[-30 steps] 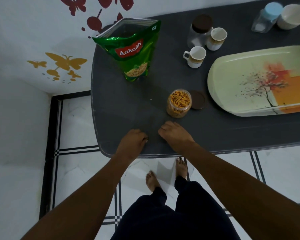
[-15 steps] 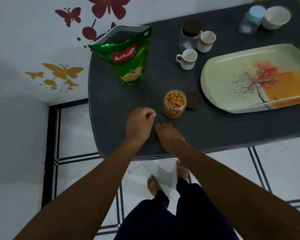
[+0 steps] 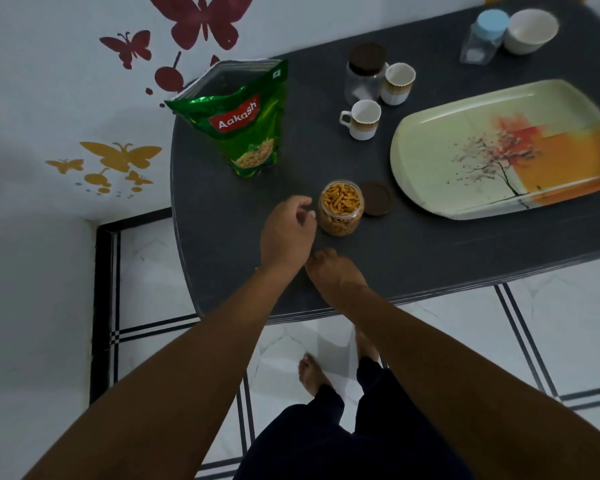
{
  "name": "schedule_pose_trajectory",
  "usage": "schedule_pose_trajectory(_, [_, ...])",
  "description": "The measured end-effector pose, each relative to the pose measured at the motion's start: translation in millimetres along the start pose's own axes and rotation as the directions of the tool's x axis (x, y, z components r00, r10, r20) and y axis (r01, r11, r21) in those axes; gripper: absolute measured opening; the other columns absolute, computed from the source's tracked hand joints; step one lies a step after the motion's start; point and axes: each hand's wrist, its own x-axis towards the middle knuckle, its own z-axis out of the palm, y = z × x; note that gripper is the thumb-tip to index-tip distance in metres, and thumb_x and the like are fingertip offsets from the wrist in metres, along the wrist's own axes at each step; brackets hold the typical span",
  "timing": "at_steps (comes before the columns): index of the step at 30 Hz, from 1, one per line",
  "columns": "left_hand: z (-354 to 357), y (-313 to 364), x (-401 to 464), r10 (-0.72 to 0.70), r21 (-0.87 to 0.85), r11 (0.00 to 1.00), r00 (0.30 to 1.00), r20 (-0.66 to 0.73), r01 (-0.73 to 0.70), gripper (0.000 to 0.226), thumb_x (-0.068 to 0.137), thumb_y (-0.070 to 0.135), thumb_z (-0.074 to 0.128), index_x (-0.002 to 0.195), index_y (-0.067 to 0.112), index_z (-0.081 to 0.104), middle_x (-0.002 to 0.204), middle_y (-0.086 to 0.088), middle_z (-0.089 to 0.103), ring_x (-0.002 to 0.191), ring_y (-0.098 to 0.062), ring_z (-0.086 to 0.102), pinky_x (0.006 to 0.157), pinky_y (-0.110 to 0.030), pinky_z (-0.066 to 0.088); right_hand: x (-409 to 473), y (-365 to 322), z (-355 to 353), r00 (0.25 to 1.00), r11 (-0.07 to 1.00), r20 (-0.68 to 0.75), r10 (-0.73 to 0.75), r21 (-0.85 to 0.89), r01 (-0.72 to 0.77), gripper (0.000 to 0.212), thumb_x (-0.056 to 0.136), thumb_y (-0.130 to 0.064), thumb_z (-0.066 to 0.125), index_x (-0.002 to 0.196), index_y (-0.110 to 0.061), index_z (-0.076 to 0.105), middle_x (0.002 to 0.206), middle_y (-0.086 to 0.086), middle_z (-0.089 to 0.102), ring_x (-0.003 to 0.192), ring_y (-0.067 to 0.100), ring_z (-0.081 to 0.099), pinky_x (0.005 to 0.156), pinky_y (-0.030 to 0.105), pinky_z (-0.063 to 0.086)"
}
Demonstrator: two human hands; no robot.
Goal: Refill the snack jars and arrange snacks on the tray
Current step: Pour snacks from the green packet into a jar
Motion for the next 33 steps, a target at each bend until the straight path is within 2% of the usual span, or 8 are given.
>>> schedule_pose_trajectory(7, [-15.4, -39.3, -14.3, -0.145, -0.070, 0.987, 0.988, -0.045, 0.142, 0.026, 0.100, 0.025, 0.060, 0.126, 0.022, 0.066, 0.115, 0.003, 0.071, 0.100, -0.011, 0.064, 0.083, -0.029, 0.051, 3.1, 2.5, -16.2, 0.999, 0.998, -0.012, 0.036, 0.042, -0.035, 0.030, 0.100, -0.009, 0.050, 0.129, -0.006, 0.053, 0.128, 0.015, 0.057, 0.118, 0.031, 0.053, 0.092, 0.038, 0.047])
schedule_pose_trajectory(12, [-24.2, -51.1, -12.3, -0.162, -0.086, 0.984, 0.983, -0.085, 0.155, 0.025, 0.101, 0.022, 0.060, 0.125, 0.020, 0.067, 0.116, 0.000, 0.071, 0.099, -0.012, 0.064, 0.085, -0.029, 0.051, 8.1, 7.4, -69.4, 0.961, 0.984, -0.243, -0.131, -0.149, 0.096, 0.035, 0.088, -0.001, 0.032, 0.095, -0.013, 0.065, 0.090, 0.009, 0.043, 0.093, 0.029, 0.050, 0.077, 0.040, 0.036])
schedule_pose_trajectory(16, [-32.5, -69.6, -15.9, -0.165, -0.027, 0.986, 0.986, -0.030, 0.164, 0.029, 0.103, 0.021, 0.059, 0.131, 0.015, 0.064, 0.126, -0.006, 0.069, 0.112, -0.022, 0.065, 0.097, -0.037, 0.054, 17.1, 40.8, -104.4, 0.898, 0.983, -0.406, 0.169, 0.136, -0.123, 0.009, 0.096, -0.009, 0.049, 0.091, -0.012, 0.055, 0.096, 0.016, 0.057, 0.092, 0.033, 0.054, 0.075, 0.035, 0.029])
schedule_pose_trajectory(20, [-43.4, -91.9, -24.8, -0.175, 0.026, 0.984, 0.984, -0.002, 0.175, 0.032, 0.103, 0.019, 0.059, 0.134, 0.008, 0.062, 0.129, -0.014, 0.067, 0.117, -0.030, 0.063, 0.102, -0.038, 0.051, 15.3, 58.4, -119.1, 0.963, 0.959, -0.169, 0.208, 0.228, -0.167, 0.010, 0.094, -0.013, 0.056, 0.086, -0.007, 0.058, 0.093, 0.014, 0.058, 0.089, 0.032, 0.057, 0.076, 0.033, 0.038])
schedule_pose_trajectory(22, [-48.3, -100.9, -29.2, -0.167, 0.049, 0.985, 0.986, 0.018, 0.166, 0.033, 0.103, 0.018, 0.059, 0.134, 0.005, 0.061, 0.129, -0.016, 0.066, 0.118, -0.032, 0.063, 0.103, -0.039, 0.049, 11.0, 59.1, -113.9, 0.964, 0.953, -0.164, 0.209, 0.255, -0.163, 0.012, 0.093, -0.017, 0.058, 0.084, -0.008, 0.059, 0.091, 0.011, 0.055, 0.089, 0.032, 0.057, 0.075, 0.035, 0.040])
schedule_pose_trajectory(25, [-53.3, -111.1, -34.5, -0.168, 0.101, 0.982, 0.984, 0.060, 0.161, 0.034, 0.103, 0.018, 0.059, 0.135, 0.005, 0.061, 0.129, -0.017, 0.066, 0.117, -0.033, 0.062, 0.104, -0.040, 0.048, -1.7, 48.7, -94.8, 0.891, 0.953, -0.389, 0.233, 0.273, -0.130, 0.021, 0.092, -0.018, 0.063, 0.108, -0.004, 0.065, 0.106, 0.017, 0.060, 0.095, 0.036, 0.054, 0.077, 0.043, 0.044])
schedule_pose_trajectory(28, [-56.6, -120.9, -40.3, -0.151, 0.206, 0.971, 0.981, 0.126, 0.123, 0.036, 0.102, 0.021, 0.061, 0.135, 0.007, 0.062, 0.125, -0.017, 0.066, 0.113, -0.033, 0.063, 0.101, -0.043, 0.051, -21.1, 26.7, -72.3, 0.798, 0.970, -0.585, 0.149, 0.243, -0.003, 0.017, 0.089, -0.019, 0.069, 0.102, -0.009, 0.064, 0.098, 0.012, 0.060, 0.087, 0.029, 0.055, 0.071, 0.040, 0.047])
schedule_pose_trajectory(33, [-54.7, -126.8, -44.3, -0.109, 0.416, 0.909, 0.965, 0.237, 0.001, 0.034, 0.101, 0.029, 0.061, 0.131, 0.013, 0.066, 0.119, -0.013, 0.064, 0.112, -0.033, 0.060, 0.095, -0.047, 0.054, -38.7, 10.4, -19.5, 0.940, 0.914, -0.222, 0.258, 0.371, -0.163, 0.022, 0.098, -0.040, 0.058, 0.103, -0.019, 0.053, 0.102, 0.003, 0.054, 0.083, 0.023, 0.061, 0.065, 0.043, 0.056])
